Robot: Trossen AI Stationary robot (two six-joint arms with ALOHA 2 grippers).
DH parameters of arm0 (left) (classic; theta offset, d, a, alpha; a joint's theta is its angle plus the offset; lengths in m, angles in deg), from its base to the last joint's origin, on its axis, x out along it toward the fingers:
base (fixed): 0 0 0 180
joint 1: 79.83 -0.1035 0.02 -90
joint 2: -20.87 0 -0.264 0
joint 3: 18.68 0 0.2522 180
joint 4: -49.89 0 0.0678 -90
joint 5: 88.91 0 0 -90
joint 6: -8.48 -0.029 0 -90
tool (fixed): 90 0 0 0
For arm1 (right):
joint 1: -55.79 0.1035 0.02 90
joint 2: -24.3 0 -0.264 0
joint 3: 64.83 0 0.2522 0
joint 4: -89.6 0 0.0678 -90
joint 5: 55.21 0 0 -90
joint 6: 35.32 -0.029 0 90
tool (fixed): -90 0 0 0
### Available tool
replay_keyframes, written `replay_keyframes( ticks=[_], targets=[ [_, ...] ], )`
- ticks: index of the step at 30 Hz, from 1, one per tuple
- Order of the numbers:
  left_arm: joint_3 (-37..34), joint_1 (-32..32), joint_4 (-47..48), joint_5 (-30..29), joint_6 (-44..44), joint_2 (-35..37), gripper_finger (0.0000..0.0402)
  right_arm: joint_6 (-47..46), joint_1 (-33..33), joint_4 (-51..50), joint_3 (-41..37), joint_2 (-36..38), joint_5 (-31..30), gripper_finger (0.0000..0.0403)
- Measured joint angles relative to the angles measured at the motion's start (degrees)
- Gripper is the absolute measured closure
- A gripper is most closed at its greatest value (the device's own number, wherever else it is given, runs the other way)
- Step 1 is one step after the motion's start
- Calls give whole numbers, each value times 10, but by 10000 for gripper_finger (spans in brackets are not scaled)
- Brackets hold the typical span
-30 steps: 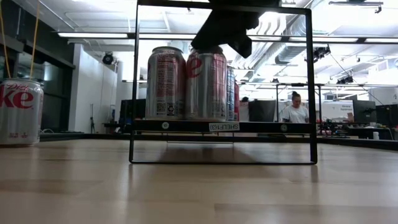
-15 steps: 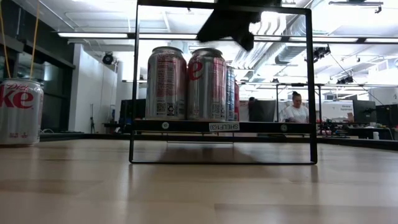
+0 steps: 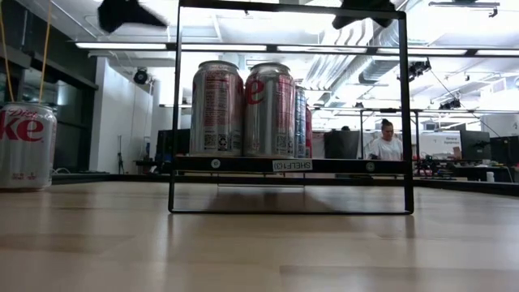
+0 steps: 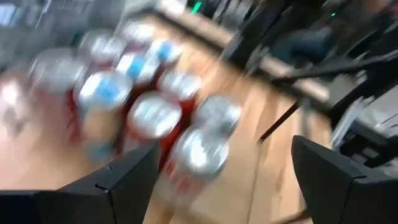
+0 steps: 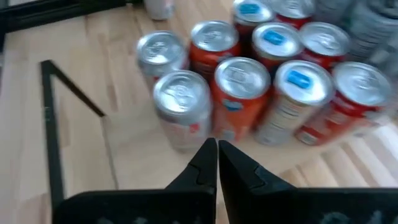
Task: Place canned beverage on shelf
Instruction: Put the red/silver soda can on the shelf aligned with the other red/silver soda cans
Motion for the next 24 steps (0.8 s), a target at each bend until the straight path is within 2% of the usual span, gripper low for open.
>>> replay_keyframes(
  ticks=[2,7,11,14,17,24],
  targets=[
    [7,-23,78,33,42,8,96,-10,0,-19,0,11,-11,403],
    [86,-121,357,169,89,-6,96,-17,0,-31,-1,10,-26,403],
    [102,-193,525,261,49,-39,96,-17,0,-28,-1,-5,-26,403],
    [101,-222,623,284,9,-69,96,-17,0,-24,-1,-15,-26,403],
    [101,-235,668,285,-29,-96,96,-17,0,-15,-1,-23,-26,403],
    [101,-249,666,295,-130,-143,96,-18,0,11,-1,-33,-23,403]
  ],
)
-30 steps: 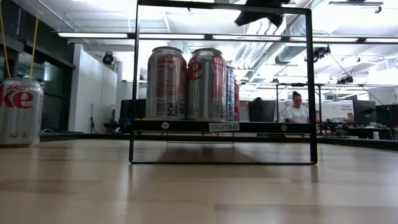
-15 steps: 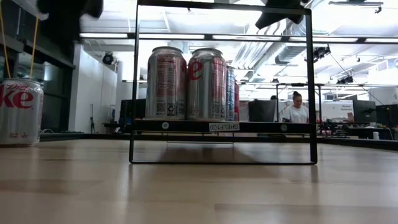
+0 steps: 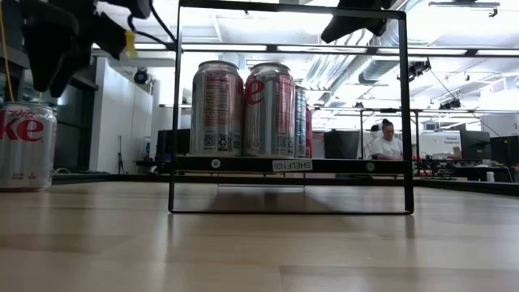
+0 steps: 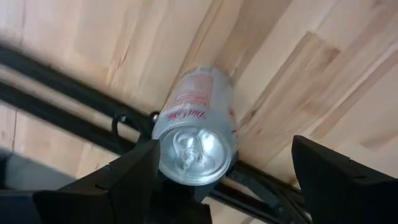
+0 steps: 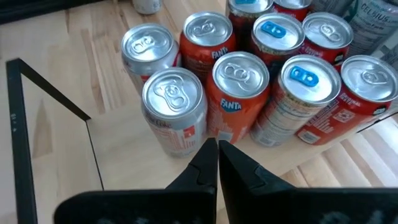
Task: Place canned beverage on shelf
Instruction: Put the red/silver soda can on the shelf aligned with the other red/silver soda cans
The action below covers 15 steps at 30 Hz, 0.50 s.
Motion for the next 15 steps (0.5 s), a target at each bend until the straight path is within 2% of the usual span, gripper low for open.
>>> replay_keyframes(
  ticks=[9,13,15],
  targets=[
    [-2,-60,-1,-15,-117,-45,96,-15,1,-1,0,-2,8,403],
    [-36,-93,1,-11,-156,-45,96,-15,4,-1,0,-2,9,403],
    [-48,-104,1,8,-164,-45,96,-15,8,-1,0,-2,9,403]
  ],
)
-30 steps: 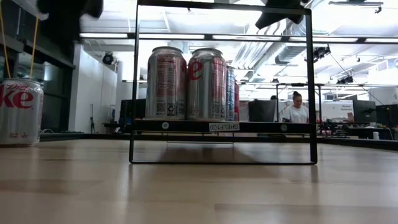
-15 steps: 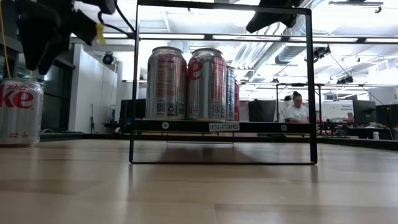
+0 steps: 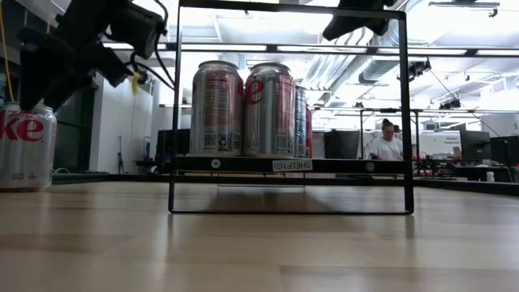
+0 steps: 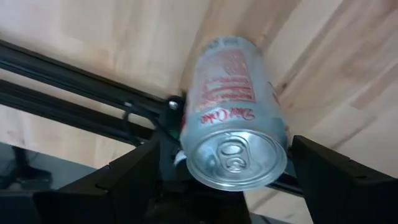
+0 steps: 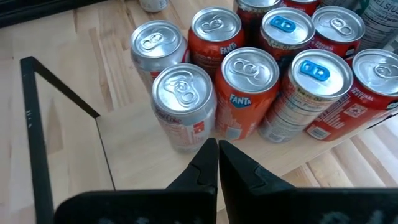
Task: Place canned beverage on shelf
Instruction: Put the red/silver soda can on the shelf aligned with the other red/silver soda cans
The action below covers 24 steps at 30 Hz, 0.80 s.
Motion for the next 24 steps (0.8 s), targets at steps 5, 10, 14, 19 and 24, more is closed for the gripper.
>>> replay_keyframes(
  ticks=[5,10,14,19,24],
  targets=[
    [-11,-1,-1,2,-22,0,96,0,5,0,0,0,-1,403],
    [-44,-8,-1,19,-29,0,96,0,5,0,0,0,-2,403],
    [-77,-7,-14,39,-29,0,96,0,5,0,0,0,-3,403],
    [-100,-7,-28,40,-3,0,96,1,5,-1,0,0,-3,403],
    [-91,-7,-47,40,50,0,96,2,5,-1,0,0,-3,403]
  ],
)
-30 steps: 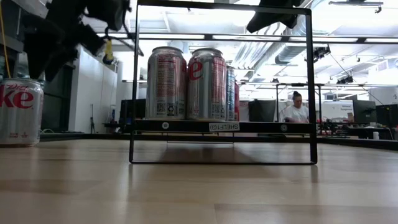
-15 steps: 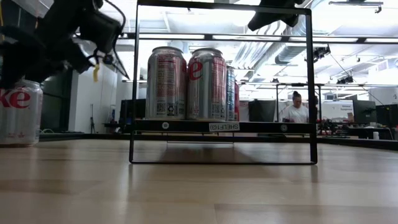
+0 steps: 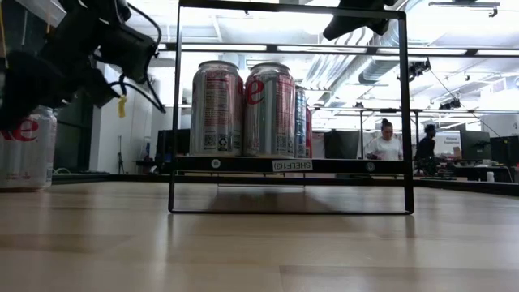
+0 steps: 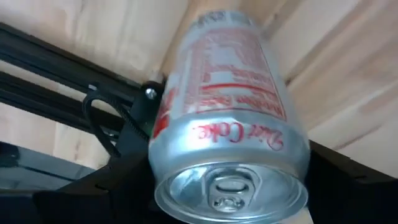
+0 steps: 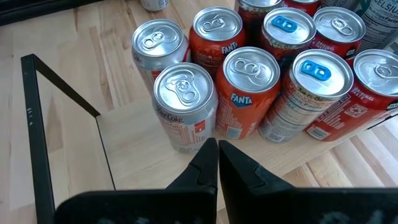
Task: Place canned beverage on shelf
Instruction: Put the red/silver soda can on the shelf aligned with the other red/silver soda cans
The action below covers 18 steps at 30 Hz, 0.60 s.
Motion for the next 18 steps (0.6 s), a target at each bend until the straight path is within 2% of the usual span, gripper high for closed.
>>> replay_keyframes(
  ticks=[12,18],
  targets=[
    [7,4,-31,-10,246,26,96,-2,0,0,0,0,-1,403],
    [7,39,-36,-38,371,41,96,-8,0,-3,0,0,-1,403]
  ],
)
